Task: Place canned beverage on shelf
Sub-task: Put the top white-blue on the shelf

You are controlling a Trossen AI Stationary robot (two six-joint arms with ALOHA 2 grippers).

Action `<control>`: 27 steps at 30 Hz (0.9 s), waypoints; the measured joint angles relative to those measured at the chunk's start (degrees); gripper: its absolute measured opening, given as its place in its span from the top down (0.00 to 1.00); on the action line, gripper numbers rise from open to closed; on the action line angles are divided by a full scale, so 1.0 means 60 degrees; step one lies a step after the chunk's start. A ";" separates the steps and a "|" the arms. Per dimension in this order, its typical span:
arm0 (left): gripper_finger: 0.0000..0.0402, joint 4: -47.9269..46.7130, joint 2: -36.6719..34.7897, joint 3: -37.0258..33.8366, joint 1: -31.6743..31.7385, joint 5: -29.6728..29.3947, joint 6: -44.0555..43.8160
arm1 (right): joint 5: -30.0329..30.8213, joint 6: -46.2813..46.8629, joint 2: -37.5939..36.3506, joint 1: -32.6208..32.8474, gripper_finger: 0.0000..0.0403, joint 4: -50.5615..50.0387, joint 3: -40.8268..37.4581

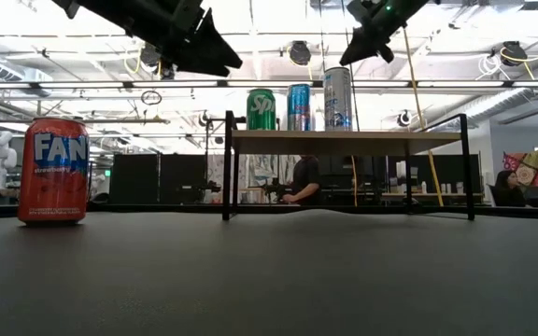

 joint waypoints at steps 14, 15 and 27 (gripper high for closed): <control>0.17 -0.0082 0.0000 0.0001 0.0152 0.0210 -0.0288 | 0.0294 -0.0601 0.0425 0.0302 1.00 -0.0699 0.0050; 0.17 -0.0085 0.0000 0.0000 0.0152 0.0210 -0.0288 | 0.0297 -0.0679 0.0464 0.0302 1.00 -0.0718 0.0060; 0.17 -0.0122 0.0000 0.0000 0.0152 0.0210 -0.0225 | 0.0286 -0.2410 0.0645 0.0299 1.00 -0.0834 0.0061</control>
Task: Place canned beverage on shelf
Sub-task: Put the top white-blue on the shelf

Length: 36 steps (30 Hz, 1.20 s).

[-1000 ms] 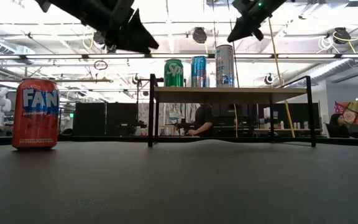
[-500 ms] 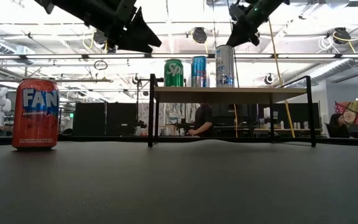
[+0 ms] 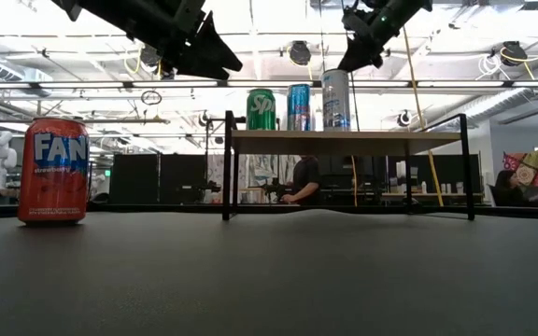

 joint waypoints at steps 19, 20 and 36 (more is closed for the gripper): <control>0.17 0.0000 0.0000 0.0000 -0.0002 -0.0002 0.0132 | 0.0008 -0.1740 -0.0424 0.0019 1.00 0.0336 0.0374; 0.17 0.0001 0.0000 0.0000 0.0000 -0.0004 0.0194 | 0.0008 -0.1598 -0.0525 0.0030 1.00 0.0332 0.0415; 0.26 0.0039 0.0425 0.2442 0.1933 0.2048 0.2317 | 0.0515 0.0822 -0.1721 0.0936 1.00 -0.0477 0.0258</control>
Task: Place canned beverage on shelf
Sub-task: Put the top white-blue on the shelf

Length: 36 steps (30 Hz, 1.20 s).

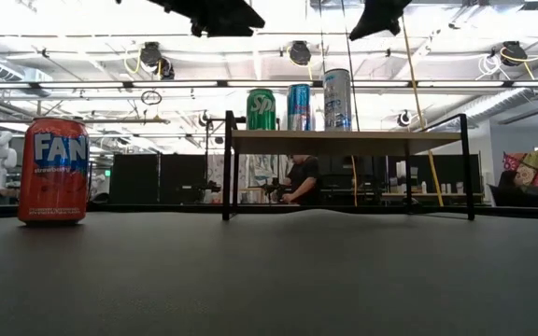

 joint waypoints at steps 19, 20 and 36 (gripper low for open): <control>0.98 -0.0164 0.3040 0.3992 0.2100 0.2914 0.0750 | 0.2244 0.2186 -0.3222 0.2223 1.00 0.6727 -0.8143; 0.99 -0.0159 0.3190 0.4137 0.2154 0.3001 0.0816 | 0.2247 0.2143 -0.3141 0.2223 1.00 0.7002 -0.8281; 0.98 -0.1269 0.3728 0.4297 0.1850 0.2144 0.0717 | 0.2189 0.1270 -0.1974 0.0949 1.00 0.8946 -0.8512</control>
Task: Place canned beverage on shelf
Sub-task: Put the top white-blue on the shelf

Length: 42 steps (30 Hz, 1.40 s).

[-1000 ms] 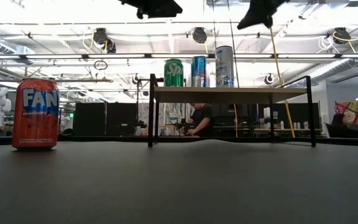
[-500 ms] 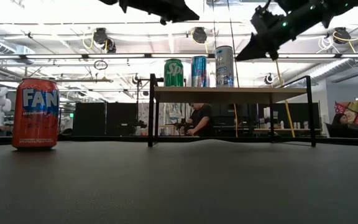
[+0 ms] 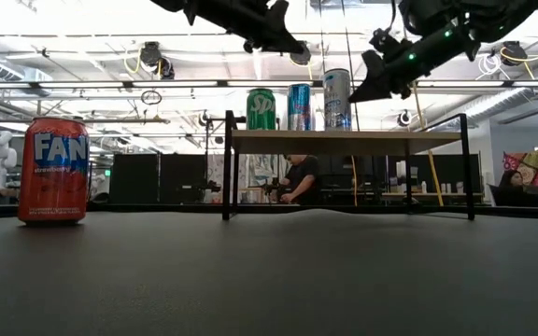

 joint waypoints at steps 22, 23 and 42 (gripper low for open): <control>0.98 -0.0593 0.0000 0.0000 -0.0278 -0.0475 -0.0105 | -0.1002 -0.0004 0.1020 -0.1525 1.00 0.1488 0.0002; 0.98 -0.0606 0.0000 0.0000 -0.0279 -0.0484 -0.0106 | -0.1002 -0.0004 0.1061 -0.1612 1.00 0.1479 0.0004; 0.97 -0.1413 -0.0878 -0.2181 -0.0706 -0.1726 -0.0952 | -0.1259 0.0583 0.0292 0.0006 1.00 0.0071 0.0004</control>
